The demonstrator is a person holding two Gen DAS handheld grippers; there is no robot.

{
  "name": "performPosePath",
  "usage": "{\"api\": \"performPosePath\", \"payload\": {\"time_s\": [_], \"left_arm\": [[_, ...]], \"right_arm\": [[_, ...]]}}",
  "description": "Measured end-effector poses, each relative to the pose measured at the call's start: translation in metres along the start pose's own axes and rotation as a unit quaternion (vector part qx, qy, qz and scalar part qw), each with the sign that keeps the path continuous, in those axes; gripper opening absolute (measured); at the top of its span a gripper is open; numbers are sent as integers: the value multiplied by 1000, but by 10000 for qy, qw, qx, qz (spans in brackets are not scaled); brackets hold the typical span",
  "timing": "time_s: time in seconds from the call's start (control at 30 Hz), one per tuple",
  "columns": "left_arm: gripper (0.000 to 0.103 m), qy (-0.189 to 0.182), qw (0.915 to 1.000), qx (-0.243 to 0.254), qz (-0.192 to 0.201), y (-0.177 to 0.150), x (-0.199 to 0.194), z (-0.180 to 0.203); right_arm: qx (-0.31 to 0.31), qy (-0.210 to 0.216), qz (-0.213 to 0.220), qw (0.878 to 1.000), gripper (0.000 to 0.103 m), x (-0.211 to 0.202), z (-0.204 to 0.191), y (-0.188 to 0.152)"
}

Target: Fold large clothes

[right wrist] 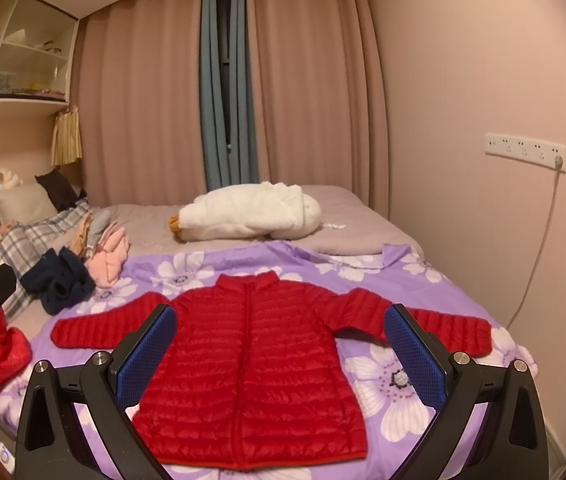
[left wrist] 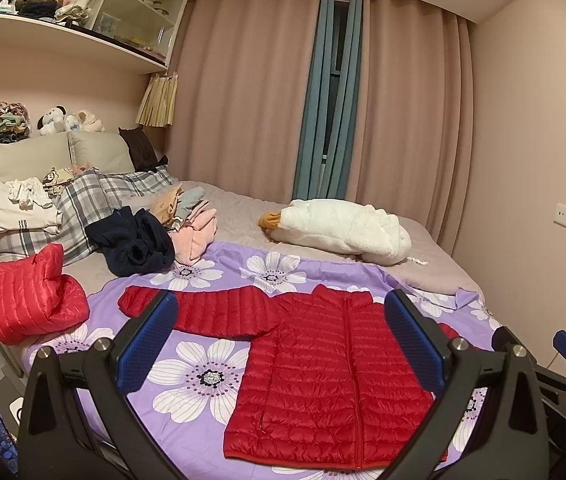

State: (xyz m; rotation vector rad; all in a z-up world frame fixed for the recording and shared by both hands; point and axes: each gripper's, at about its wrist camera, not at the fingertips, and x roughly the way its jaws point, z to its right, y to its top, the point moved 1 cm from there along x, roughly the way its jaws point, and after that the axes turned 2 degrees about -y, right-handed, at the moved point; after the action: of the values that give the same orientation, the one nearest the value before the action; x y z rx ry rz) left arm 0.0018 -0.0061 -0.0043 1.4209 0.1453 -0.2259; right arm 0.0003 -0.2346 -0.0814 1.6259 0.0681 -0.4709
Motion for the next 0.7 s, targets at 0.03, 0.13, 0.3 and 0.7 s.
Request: {"api": "performPosePath", "payload": {"time_s": [0.03, 0.13, 0.3, 0.7], "left_arm": [[103, 2, 10000, 3, -22, -1, 3, 0], [103, -8, 10000, 5, -74, -2, 14, 3], [103, -126, 9995, -252, -119, -3, 56, -8], [102, 892, 9863, -1193, -709, -22, 282, -135]], "right_arm": [[6, 7, -11, 10000, 102, 1, 0, 0], [42, 43, -47, 10000, 102, 8, 1, -2], [426, 199, -146, 9988, 102, 44, 23, -5], [1670, -1862, -1443, 9574, 102, 217, 244, -31]]}}
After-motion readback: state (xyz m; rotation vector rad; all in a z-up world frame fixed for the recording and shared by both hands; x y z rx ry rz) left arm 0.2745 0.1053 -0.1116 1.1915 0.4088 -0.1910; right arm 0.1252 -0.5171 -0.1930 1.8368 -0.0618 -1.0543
